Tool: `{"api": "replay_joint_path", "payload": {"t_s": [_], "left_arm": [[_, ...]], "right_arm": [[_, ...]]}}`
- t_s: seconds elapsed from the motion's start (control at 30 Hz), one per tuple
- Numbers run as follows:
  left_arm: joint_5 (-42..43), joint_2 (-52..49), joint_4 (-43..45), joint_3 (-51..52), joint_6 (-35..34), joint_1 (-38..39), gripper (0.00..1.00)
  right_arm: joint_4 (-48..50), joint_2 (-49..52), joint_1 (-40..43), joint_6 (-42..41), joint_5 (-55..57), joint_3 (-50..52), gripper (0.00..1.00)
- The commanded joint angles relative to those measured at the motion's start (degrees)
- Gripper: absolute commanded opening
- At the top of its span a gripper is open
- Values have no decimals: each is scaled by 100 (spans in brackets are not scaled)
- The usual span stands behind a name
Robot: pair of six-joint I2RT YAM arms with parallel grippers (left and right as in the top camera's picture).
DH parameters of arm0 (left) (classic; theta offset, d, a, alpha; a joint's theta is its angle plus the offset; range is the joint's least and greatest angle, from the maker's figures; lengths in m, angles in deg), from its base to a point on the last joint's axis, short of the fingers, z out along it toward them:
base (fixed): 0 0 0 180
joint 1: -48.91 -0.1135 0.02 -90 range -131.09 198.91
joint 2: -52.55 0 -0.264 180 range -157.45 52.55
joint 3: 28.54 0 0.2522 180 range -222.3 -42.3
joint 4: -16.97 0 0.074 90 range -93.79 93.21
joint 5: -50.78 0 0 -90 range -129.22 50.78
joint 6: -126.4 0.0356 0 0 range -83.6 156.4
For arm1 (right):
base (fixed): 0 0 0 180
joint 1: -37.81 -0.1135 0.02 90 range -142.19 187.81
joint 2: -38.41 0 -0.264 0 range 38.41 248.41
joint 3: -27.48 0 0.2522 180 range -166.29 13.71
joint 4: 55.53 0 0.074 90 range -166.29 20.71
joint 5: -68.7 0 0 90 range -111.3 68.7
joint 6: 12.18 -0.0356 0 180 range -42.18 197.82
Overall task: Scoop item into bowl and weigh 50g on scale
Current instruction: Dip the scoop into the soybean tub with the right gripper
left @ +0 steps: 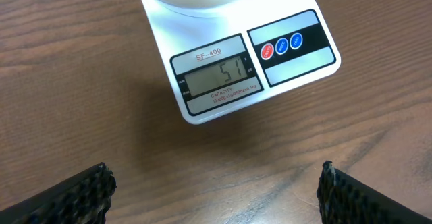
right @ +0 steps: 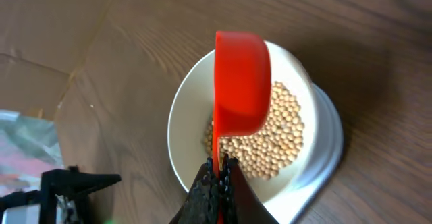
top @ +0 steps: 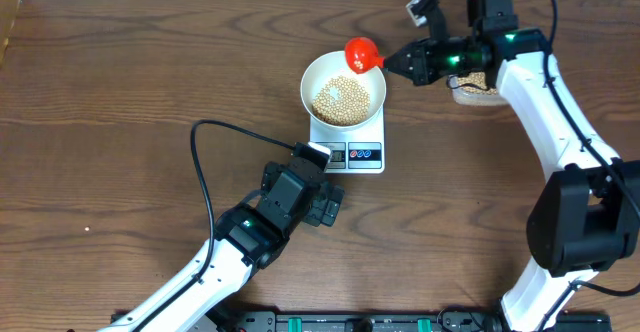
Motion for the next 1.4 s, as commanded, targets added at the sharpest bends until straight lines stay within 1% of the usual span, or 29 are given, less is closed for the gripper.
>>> {"api": "replay_joint_path", "payload": {"t_s": [0.0, 0.17, 0.27, 0.3, 0.37, 0.4, 0.43, 0.47, 0.53, 0.7, 0.77, 0.8, 0.9, 1.07, 1.27, 1.37], "left_arm": [[-15, 35, 4, 42, 31, 13, 98], [-15, 35, 4, 42, 31, 13, 98], [-15, 35, 4, 42, 31, 13, 98], [-15, 35, 4, 42, 31, 13, 98], [-15, 35, 4, 42, 31, 13, 98], [-15, 35, 4, 42, 31, 13, 98], [-15, 35, 4, 42, 31, 13, 98], [-15, 35, 4, 42, 31, 13, 98], [-15, 35, 4, 42, 31, 13, 98], [-15, 35, 4, 42, 31, 13, 98], [-15, 35, 4, 42, 31, 13, 98], [-15, 35, 4, 42, 31, 13, 98], [-15, 35, 4, 42, 31, 13, 98], [-15, 35, 4, 42, 31, 13, 98], [-15, 35, 4, 42, 28, 13, 98], [-15, 35, 4, 42, 31, 13, 98]], "right_arm": [[-103, -404, 457, -66, -343, -74, 1], [-396, -719, 1008, -26, -267, -74, 1], [-896, -1010, 1506, 188, 188, -74, 1], [-1158, -1137, 1746, 219, 586, -74, 1], [-1412, -1235, 1961, 229, 1078, -74, 1], [-1569, -1268, 2061, 297, 1456, -74, 1], [-1731, -1274, 2120, 363, 2074, -74, 1], [-1803, -1268, 2114, 365, 2599, -70, 1], [-1803, -1255, 2035, 365, 3163, -61, 1], [-1646, -1246, 1690, 365, 3971, -61, 1], [-1663, -1246, 1530, 365, 4529, -61, 1], [-1705, -1246, 1379, 365, 5130, -61, 1], [-1744, -1246, 1152, 365, 5864, -61, 1], [-1751, -1246, 846, 365, 6323, -61, 1], [-1716, -1246, 376, 420, 7444, -61, 1], [-1637, -1246, 249, 505, 7632, -61, 1]]}}
